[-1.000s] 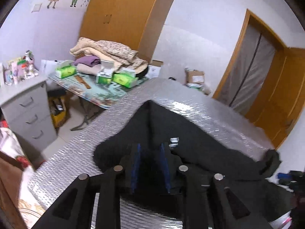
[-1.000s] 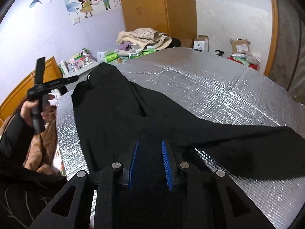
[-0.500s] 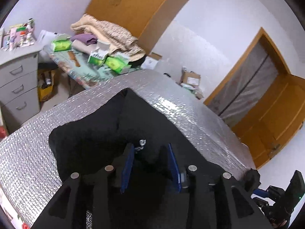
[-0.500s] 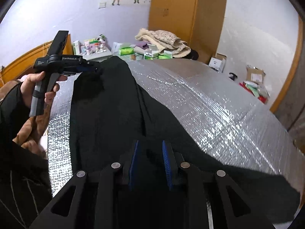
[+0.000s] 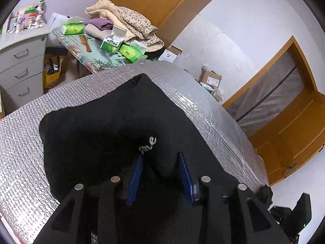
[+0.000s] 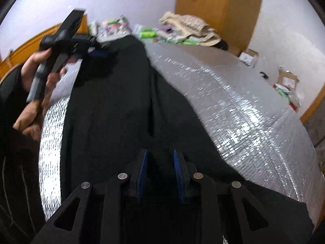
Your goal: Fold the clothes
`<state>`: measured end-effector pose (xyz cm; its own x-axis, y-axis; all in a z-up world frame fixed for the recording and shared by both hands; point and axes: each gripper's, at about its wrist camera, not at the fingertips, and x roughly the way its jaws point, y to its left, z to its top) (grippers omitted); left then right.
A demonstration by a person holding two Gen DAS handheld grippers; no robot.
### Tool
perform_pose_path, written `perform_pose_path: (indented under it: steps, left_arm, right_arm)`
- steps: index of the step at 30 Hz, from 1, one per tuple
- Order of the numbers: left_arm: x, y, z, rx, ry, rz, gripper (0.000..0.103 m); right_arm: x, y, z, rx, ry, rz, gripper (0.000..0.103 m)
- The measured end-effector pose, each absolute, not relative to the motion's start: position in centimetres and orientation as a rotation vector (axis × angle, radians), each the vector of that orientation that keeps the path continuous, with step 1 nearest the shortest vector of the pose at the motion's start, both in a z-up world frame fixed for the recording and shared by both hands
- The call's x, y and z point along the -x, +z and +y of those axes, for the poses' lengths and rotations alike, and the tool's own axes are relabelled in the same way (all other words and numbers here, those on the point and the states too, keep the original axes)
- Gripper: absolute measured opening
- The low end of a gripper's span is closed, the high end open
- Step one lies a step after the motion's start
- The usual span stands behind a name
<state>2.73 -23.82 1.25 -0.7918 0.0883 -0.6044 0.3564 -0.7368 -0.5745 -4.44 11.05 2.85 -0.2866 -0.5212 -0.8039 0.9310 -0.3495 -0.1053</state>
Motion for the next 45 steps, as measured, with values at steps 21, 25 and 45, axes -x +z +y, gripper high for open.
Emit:
perform_pose_path:
  steps: [21, 25, 45]
  left_arm:
    - [-1.4, 3.0, -24.1, -0.908, -2.66, 1.052, 0.008]
    - [-2.9, 6.2, -24.3, -0.772, -2.732, 0.998, 0.007]
    - [-7.1, 4.2, -27.5, -0.867, -2.642, 0.833, 0.007]
  right_arm:
    - [4.2, 4.3, 12.0, -0.838, -1.828, 0.706, 0.006]
    - [1.5, 7.5, 12.6, -0.736, -1.825, 0.658, 0.005]
    - [-2.8, 4.5, 10.3, -0.809, -1.656, 0.44, 0.006]
